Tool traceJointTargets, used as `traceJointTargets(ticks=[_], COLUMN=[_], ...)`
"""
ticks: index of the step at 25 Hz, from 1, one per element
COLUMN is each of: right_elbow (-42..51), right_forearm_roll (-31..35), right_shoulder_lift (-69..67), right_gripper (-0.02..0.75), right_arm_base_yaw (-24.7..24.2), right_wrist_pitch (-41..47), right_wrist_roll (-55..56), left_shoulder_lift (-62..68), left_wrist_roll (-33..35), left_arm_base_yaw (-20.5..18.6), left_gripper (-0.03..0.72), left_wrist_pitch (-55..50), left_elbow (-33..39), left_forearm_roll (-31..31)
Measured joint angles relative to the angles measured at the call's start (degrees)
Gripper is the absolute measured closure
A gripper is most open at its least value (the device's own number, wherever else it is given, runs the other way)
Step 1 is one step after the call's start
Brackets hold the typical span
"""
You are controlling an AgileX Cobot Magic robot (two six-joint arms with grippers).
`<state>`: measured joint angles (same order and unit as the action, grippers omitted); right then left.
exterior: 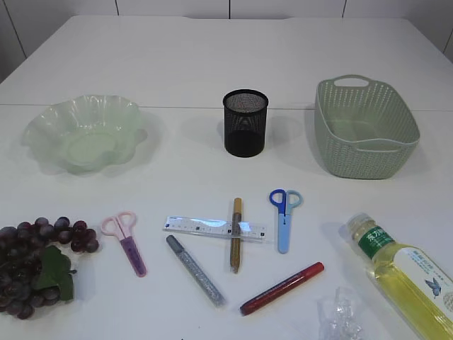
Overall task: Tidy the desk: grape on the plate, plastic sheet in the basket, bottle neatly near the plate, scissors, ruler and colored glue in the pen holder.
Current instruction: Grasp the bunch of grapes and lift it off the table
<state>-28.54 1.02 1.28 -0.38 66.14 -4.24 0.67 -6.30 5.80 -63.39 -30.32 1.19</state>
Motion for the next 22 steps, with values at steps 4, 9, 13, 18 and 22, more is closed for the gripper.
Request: traceJointTargets(ticks=[4, 9, 13, 18, 22], right_elbow=[0.0, -0.27, -2.33, -3.16, -3.88], right_forearm_roll=[0.0, 0.0, 0.0, 0.0, -0.51], right_shoulder_lift=[0.0, 0.0, 0.0, -1.16, -5.53], right_gripper=[0.174, 0.174, 0.174, 0.174, 0.174], right_arm_base_yaw=[0.0, 0.0, 0.0, 0.0, 0.0], right_wrist_pitch=[0.0, 0.0, -0.08, -5.82, -13.37], right_wrist_roll=[0.0, 0.0, 4.24, 5.53, 6.89], left_shoulder_lift=[0.0, 0.0, 0.0, 3.21, 10.26], left_wrist_roll=[0.0, 0.0, 0.0, 0.0, 0.0], left_arm_base_yaw=[0.0, 0.0, 0.0, 0.0, 0.0], left_gripper=[0.211, 0.211, 0.211, 0.211, 0.212], left_wrist_pitch=[0.0, 0.25, 4.1, 8.7, 9.47], left_elbow=[0.0, 0.0, -0.95, -2.36, -2.44], left_forearm_roll=[0.0, -0.18, -2.08, -3.05, -4.63])
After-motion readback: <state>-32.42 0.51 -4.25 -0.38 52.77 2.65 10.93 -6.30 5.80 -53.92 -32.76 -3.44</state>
